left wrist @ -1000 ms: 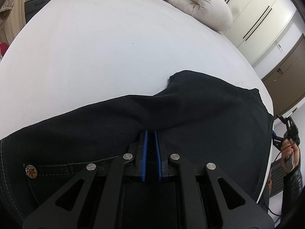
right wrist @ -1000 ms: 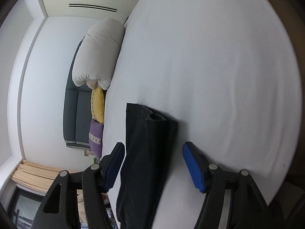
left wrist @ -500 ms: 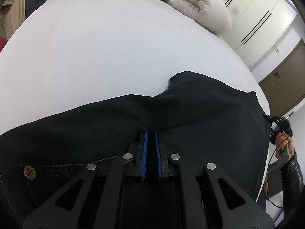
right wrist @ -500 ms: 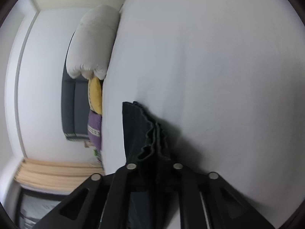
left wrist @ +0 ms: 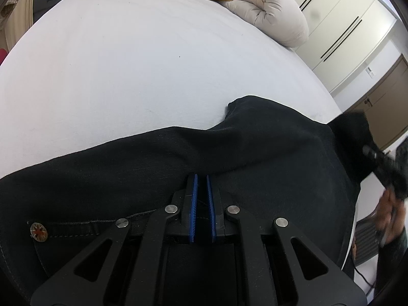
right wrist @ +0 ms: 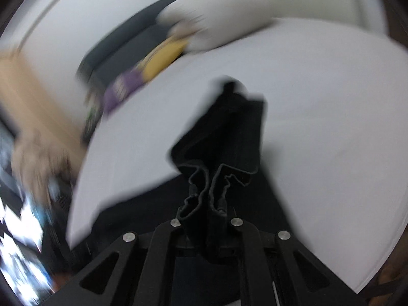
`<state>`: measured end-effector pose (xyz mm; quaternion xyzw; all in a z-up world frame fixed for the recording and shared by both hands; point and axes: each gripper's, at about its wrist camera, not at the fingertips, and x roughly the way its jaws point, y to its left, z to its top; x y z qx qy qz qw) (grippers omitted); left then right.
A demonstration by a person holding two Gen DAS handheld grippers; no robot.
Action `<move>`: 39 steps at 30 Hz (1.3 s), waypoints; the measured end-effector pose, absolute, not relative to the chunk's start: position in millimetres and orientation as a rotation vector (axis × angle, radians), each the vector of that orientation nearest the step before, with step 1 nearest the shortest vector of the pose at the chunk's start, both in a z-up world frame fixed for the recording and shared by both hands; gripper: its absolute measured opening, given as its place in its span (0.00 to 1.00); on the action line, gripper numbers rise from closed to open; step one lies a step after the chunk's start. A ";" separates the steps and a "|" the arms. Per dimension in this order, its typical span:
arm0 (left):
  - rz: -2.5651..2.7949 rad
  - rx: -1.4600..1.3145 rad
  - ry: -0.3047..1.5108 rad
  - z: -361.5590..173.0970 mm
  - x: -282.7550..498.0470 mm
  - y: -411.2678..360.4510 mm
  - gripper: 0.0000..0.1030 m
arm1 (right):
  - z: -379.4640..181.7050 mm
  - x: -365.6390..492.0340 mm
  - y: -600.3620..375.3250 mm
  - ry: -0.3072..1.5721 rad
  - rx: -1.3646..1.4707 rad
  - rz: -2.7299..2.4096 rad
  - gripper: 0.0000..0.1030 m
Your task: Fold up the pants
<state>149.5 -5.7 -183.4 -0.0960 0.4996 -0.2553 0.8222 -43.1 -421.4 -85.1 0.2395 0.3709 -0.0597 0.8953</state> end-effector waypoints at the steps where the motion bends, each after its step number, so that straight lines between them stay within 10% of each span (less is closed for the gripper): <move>1: -0.544 -0.207 1.062 -183.6 149.5 -5.1 0.09 | -87.6 -41.6 -402.5 0.788 0.441 -0.108 0.08; 14: -0.555 -0.475 1.073 -152.2 136.3 7.2 0.11 | -116.1 -30.3 -285.1 0.839 -0.044 -0.143 0.08; 15: -0.572 -0.514 1.077 -149.0 133.1 3.8 0.15 | -113.6 -32.4 -278.1 0.826 -0.059 -0.136 0.08; 18: -0.668 -0.616 1.139 -145.0 124.5 -19.9 0.75 | -107.3 -38.1 -254.7 0.789 -0.120 -0.115 0.08; 23: -0.767 -0.626 1.209 -142.2 121.3 -55.5 0.91 | -100.4 -49.2 -207.9 0.746 -0.244 -0.050 0.08; 30: -0.730 -0.632 1.272 -155.6 121.7 -52.0 0.87 | -98.8 -56.4 -153.9 0.698 -0.373 0.041 0.08; 34: -0.743 -0.598 1.315 -162.2 132.1 -48.1 0.25 | -101.5 -58.4 -137.9 0.694 -0.415 0.065 0.08; 39: -0.750 -0.518 1.316 -162.3 139.3 -45.8 0.12 | -104.5 -51.2 -130.9 0.713 -0.460 0.078 0.08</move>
